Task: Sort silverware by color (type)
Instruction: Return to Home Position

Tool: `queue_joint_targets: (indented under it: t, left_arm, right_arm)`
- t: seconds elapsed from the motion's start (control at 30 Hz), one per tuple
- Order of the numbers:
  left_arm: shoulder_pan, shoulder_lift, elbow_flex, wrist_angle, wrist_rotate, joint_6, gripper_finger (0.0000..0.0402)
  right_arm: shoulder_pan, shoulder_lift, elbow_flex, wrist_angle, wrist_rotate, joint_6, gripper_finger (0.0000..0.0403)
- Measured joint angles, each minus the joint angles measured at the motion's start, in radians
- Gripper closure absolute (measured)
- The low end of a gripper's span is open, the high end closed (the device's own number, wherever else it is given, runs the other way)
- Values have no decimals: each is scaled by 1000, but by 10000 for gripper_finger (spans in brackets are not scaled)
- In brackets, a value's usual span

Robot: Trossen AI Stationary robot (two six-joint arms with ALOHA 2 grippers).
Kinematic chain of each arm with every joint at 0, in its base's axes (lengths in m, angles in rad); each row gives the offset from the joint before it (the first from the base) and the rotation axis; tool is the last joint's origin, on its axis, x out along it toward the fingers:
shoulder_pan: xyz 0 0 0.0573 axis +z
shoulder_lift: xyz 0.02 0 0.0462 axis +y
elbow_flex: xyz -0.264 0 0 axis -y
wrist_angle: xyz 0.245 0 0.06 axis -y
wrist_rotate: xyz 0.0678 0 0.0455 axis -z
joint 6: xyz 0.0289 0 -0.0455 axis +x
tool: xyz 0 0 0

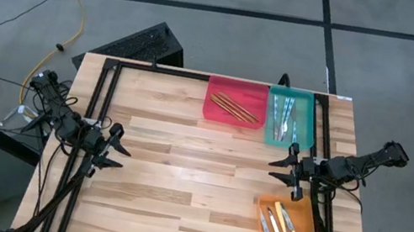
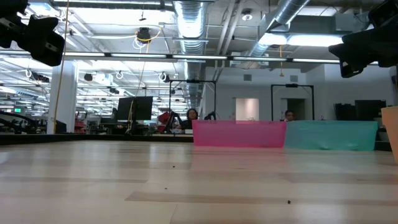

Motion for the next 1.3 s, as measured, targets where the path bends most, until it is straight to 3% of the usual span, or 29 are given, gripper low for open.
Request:
queue_joint_targets:
  t: [1.3]
  left_arm:
    - [-57, 1, 0, 0, -6, 0, 229]
  right_arm:
    - [0, 0, 0, 0, 0, 0, 243]
